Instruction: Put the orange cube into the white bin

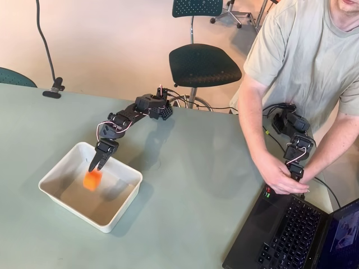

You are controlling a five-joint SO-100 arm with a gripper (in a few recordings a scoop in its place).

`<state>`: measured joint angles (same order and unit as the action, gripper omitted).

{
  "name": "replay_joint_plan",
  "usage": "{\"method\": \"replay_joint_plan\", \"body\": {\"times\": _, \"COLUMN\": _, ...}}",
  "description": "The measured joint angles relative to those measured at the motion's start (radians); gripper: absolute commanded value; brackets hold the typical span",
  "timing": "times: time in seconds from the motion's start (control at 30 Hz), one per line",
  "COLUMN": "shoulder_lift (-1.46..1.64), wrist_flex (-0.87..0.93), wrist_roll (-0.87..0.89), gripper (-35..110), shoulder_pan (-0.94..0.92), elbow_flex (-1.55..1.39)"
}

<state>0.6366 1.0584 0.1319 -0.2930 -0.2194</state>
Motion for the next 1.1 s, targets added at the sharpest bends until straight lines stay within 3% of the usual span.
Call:
{"method": "replay_joint_plan", "body": {"times": 0.2, "shoulder_lift": 0.055, "wrist_flex": 0.103, "wrist_roll": 0.003, "gripper": 58, "shoulder_pan": 0.003, "elbow_flex": 0.008}}
{"method": "replay_joint_plan", "body": {"times": 0.53, "shoulder_lift": 0.575, "wrist_flex": 0.598, "wrist_roll": 0.003, "gripper": 58, "shoulder_pan": 0.005, "elbow_flex": 0.009}}
{"method": "replay_joint_plan", "body": {"times": 0.7, "shoulder_lift": 0.867, "wrist_flex": 0.657, "wrist_roll": 0.021, "gripper": 58, "shoulder_pan": -0.032, "elbow_flex": -0.063}}
{"method": "replay_joint_plan", "body": {"times": 0.87, "shoulder_lift": 1.085, "wrist_flex": 0.66, "wrist_roll": 0.051, "gripper": 58, "shoulder_pan": -0.067, "elbow_flex": -0.373}}
{"method": "replay_joint_plan", "body": {"times": 1.1, "shoulder_lift": 1.373, "wrist_flex": 0.641, "wrist_roll": 0.051, "gripper": 58, "shoulder_pan": -0.029, "elbow_flex": -1.032}}
